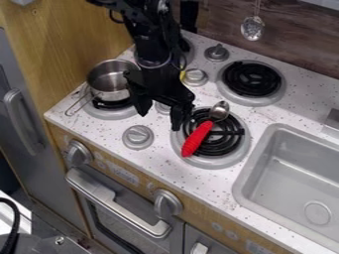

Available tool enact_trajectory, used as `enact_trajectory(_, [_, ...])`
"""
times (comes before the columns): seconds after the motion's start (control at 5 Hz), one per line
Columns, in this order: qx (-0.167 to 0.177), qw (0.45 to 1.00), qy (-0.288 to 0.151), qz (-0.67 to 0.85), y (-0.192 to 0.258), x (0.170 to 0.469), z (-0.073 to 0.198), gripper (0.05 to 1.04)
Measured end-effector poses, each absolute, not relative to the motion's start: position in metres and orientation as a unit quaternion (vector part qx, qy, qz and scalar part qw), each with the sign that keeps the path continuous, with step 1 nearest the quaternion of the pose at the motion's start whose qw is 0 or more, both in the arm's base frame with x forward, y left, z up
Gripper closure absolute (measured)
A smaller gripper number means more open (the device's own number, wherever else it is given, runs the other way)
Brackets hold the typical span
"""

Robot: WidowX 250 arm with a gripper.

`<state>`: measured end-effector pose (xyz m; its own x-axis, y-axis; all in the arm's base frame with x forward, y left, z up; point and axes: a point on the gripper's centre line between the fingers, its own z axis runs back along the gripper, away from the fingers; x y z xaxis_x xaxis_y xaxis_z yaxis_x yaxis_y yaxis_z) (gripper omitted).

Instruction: Move the red spoon to the upper side of burner

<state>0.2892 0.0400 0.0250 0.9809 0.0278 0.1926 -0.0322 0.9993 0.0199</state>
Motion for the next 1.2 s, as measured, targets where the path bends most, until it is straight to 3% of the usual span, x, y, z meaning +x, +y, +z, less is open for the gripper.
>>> enact_trajectory(0.2, [0.010,0.996,-0.082,0.015,0.040,0.286,0.017,0.084])
enact_trajectory(0.6, [0.004,0.998,-0.059,-0.012,0.009,0.310,-0.010,0.083])
enact_trajectory(1.2, [0.032,0.998,-0.046,0.000,-0.006,0.347,-0.053,0.083])
